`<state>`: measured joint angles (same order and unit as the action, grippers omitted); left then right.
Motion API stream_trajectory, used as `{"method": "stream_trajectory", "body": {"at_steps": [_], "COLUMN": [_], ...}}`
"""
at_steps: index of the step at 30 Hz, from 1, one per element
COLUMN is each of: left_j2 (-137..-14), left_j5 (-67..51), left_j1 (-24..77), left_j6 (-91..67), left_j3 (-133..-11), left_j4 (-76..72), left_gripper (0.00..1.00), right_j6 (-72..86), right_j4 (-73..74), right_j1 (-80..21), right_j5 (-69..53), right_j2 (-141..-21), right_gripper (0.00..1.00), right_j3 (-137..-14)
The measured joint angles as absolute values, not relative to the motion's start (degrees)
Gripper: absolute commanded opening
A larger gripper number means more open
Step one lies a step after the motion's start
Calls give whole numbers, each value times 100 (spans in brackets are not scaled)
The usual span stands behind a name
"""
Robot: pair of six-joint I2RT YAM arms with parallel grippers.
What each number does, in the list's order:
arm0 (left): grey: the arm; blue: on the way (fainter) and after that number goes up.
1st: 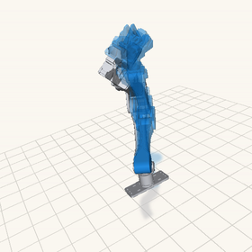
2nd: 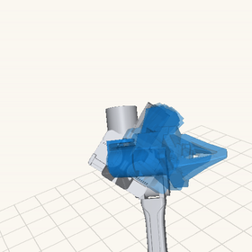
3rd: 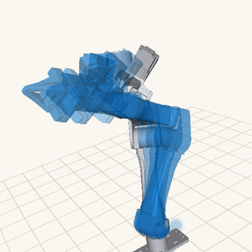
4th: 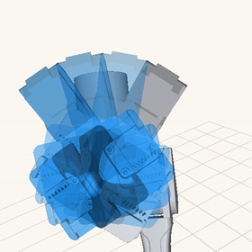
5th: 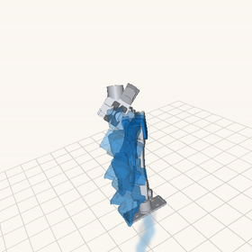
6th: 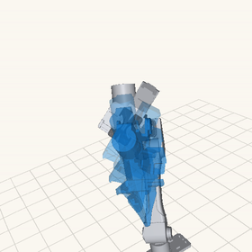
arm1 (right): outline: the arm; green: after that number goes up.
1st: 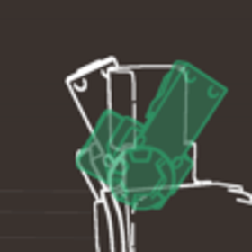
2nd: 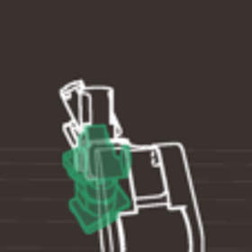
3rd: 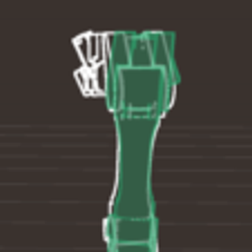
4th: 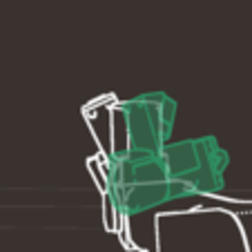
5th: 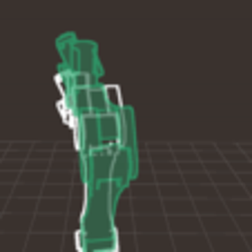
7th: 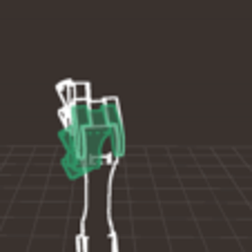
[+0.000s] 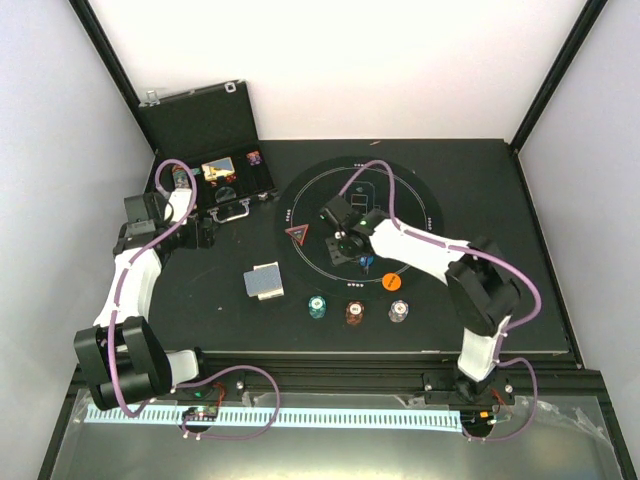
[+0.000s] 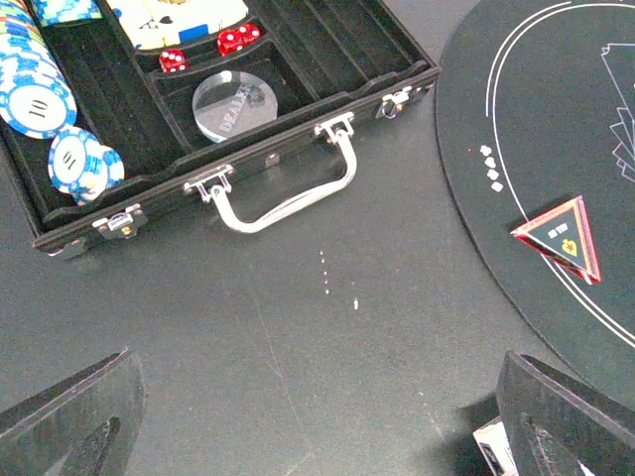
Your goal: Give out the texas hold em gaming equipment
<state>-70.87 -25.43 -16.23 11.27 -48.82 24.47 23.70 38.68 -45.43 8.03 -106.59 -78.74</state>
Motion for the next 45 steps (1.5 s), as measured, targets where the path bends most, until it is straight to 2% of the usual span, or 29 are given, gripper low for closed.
{"method": "stream_trajectory", "body": {"at_steps": [4,10,25,37,45], "left_j2": [-7089,-7089,-7089,-7089,-7107], "left_j5": [-2589,-2622,-2644,-2731,-2751], "left_j1": [-1645,-1647,-1647,-1649,-1649], "left_j6": [1127,1129,1129,1131,1155], "left_j3": [-4956,-4980,-5041,-5105,-5151], "left_j4": [2460,2506,2648,2762,2818], "left_gripper": [99,99,99,99,99], "right_j6": [2477,2593,2486,2200,2025], "right_j4": [3697,3632,3291,3365,3653], "right_j1": [-4486,-4407,-3898,-3441,-2910], "right_j5": [891,904,834,832,1055], "right_j2": [-10215,-10171,-10551,-11480,-12814], "right_gripper": [50,47,36,25,24], "right_j3": [-7011,-6248,-6396,-7653,-9664]}}
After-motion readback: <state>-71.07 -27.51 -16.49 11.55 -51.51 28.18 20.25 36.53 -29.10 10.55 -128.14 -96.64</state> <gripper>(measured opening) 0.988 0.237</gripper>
